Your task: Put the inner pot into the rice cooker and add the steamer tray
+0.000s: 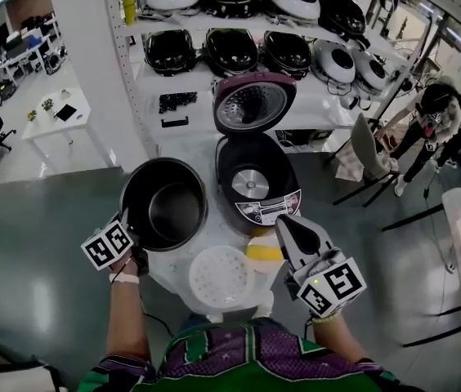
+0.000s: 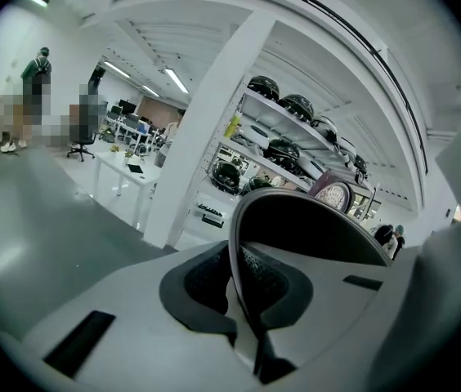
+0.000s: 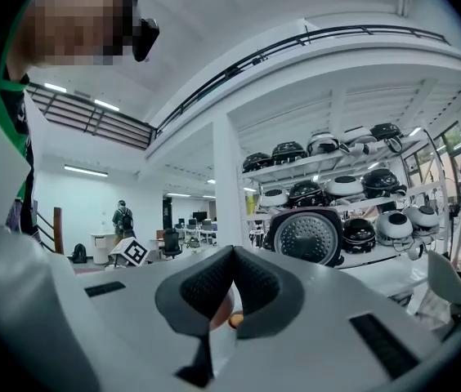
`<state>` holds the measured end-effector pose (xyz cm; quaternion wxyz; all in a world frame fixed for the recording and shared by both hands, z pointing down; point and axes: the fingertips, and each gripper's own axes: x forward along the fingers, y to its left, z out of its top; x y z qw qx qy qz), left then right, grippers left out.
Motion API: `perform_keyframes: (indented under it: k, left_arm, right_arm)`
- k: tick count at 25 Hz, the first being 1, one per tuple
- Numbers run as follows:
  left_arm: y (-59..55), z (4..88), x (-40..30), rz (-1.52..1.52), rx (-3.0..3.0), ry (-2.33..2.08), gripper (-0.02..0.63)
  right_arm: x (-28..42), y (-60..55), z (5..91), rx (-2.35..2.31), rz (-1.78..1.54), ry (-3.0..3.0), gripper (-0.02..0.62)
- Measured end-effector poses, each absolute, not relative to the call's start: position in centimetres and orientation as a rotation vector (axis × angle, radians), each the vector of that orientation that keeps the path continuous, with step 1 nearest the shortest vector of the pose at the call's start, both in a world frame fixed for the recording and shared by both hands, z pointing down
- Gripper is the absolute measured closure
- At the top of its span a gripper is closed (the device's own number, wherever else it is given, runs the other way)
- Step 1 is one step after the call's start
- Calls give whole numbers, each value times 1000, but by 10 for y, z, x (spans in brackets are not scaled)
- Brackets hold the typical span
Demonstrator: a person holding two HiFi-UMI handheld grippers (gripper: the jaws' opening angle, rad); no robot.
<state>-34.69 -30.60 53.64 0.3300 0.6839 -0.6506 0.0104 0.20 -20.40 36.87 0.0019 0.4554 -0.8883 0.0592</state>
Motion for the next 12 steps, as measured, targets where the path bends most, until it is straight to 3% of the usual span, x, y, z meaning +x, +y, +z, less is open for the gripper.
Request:
perform_keyframes:
  k: [12]
  left_arm:
    - [-357, 469, -259, -36, 1897, -1649, 575]
  right_arm:
    - [77, -217, 353, 1490, 202, -2829, 590]
